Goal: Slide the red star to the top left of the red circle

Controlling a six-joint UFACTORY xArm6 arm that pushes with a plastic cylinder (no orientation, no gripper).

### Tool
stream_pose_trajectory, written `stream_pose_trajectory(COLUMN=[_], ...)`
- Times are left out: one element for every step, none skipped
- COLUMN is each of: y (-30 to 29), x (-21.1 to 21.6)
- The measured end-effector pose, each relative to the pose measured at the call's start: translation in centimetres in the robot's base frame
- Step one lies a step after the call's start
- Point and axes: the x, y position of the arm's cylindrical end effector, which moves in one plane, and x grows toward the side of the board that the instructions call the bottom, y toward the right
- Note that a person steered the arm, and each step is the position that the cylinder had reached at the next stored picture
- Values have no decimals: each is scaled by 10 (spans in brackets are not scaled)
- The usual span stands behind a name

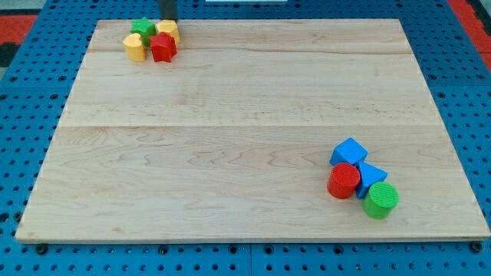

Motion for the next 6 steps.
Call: stream_pose_trajectory(y=[6,22,27,65,85,48], x=[33,68,112,134,144,120])
